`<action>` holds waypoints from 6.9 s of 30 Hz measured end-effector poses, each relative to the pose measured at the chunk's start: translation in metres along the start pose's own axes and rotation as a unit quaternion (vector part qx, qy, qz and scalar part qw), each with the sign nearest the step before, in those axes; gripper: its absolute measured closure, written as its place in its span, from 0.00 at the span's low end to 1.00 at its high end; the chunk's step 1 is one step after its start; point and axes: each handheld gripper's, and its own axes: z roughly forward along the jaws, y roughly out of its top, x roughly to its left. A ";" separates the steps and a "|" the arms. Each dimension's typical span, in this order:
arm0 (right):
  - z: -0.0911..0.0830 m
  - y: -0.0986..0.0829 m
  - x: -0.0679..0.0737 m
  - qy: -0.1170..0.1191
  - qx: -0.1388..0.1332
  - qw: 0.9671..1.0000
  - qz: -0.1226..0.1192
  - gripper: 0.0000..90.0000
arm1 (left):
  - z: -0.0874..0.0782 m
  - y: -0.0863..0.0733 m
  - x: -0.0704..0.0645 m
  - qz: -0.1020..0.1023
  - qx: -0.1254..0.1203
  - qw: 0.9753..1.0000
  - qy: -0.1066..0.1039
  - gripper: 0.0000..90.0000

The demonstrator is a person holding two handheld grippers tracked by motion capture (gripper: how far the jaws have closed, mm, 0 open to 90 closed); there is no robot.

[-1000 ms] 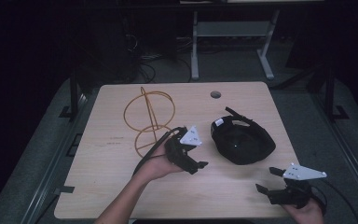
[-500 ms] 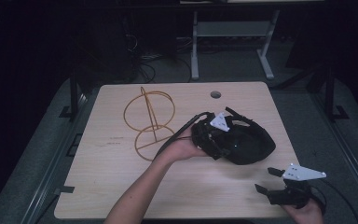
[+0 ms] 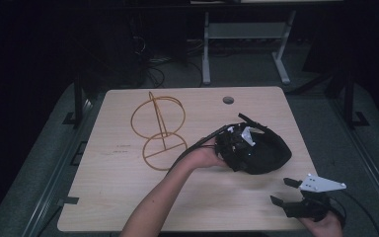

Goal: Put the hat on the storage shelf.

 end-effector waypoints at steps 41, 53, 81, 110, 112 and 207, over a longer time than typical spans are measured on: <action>0.005 0.000 -0.005 0.004 -0.026 0.999 0.030 0.18 | -0.027 -0.008 -0.023 -0.017 -0.053 0.996 -0.063 0.87; 0.008 0.013 0.005 0.013 -0.047 0.999 0.015 0.17 | -0.065 0.005 -0.013 -0.065 -0.125 0.987 -0.079 0.87; 0.006 0.065 0.005 -0.015 -0.108 0.993 -0.039 0.23 | -0.105 0.011 -0.016 -0.067 -0.202 0.964 -0.161 0.86; -0.013 0.079 -0.001 0.041 -0.116 0.991 -0.060 0.98 | -0.120 0.000 -0.019 -0.069 -0.193 0.973 -0.107 0.73; -0.015 0.081 -0.001 0.044 -0.118 0.990 -0.059 0.99 | -0.121 -0.001 -0.019 -0.069 -0.193 0.973 -0.103 0.70; -0.009 0.278 -0.020 0.114 -0.092 0.984 -0.098 0.98 | -0.114 -0.167 -0.078 -0.078 -0.127 0.987 0.059 0.38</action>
